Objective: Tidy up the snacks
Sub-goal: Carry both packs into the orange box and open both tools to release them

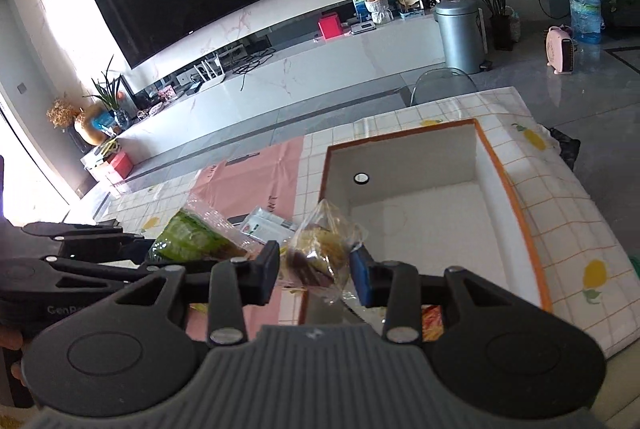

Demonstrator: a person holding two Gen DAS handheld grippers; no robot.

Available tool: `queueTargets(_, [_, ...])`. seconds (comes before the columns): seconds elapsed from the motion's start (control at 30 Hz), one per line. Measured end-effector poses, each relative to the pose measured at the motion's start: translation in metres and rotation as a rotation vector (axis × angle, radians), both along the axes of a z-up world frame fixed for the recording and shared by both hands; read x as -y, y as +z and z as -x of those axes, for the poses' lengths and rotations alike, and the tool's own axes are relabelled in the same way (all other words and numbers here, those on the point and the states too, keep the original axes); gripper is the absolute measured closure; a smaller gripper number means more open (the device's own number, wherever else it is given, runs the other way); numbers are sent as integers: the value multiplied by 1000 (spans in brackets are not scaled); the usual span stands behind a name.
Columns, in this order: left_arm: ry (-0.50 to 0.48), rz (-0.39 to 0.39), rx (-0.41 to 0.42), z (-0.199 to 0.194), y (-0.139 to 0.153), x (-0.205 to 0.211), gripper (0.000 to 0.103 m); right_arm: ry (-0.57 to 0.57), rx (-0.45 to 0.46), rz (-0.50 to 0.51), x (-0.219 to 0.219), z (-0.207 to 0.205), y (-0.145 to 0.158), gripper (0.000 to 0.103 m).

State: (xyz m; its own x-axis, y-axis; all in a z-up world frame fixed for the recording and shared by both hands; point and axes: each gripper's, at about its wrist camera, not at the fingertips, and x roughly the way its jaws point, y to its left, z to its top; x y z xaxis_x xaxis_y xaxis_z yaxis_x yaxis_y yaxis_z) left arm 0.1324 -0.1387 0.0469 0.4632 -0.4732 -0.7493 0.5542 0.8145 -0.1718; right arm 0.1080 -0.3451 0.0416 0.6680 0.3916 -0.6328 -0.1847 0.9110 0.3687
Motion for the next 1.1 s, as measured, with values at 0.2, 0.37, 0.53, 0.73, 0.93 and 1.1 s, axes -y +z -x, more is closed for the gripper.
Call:
queueTargets(0.2, [-127,-99,-101,-19,-18,50,59,81,-97,139,27,-21,-9,67])
queueTargets(0.37, [-209,-208,-172,-30,-39,77,59,139,-224,177,46,-49,-35,67])
queueTargets(0.53, [-267,-329,-238,-43,-65,99,59,196,-304,255,46,-72,-61,67])
queueTargets(0.73, [-313,-465,-304,-64,-87,117,59,309,-365,420,27,-88,-86,67])
queueTargets(0.93, [-334,-538,-355,-77,-107,127,59,427,-410,548,12,-98,-102,66])
queueTargets(1.1, [-339,-550,-373,-82,-118,127,59,462,-440,587,10,-103,-113,66])
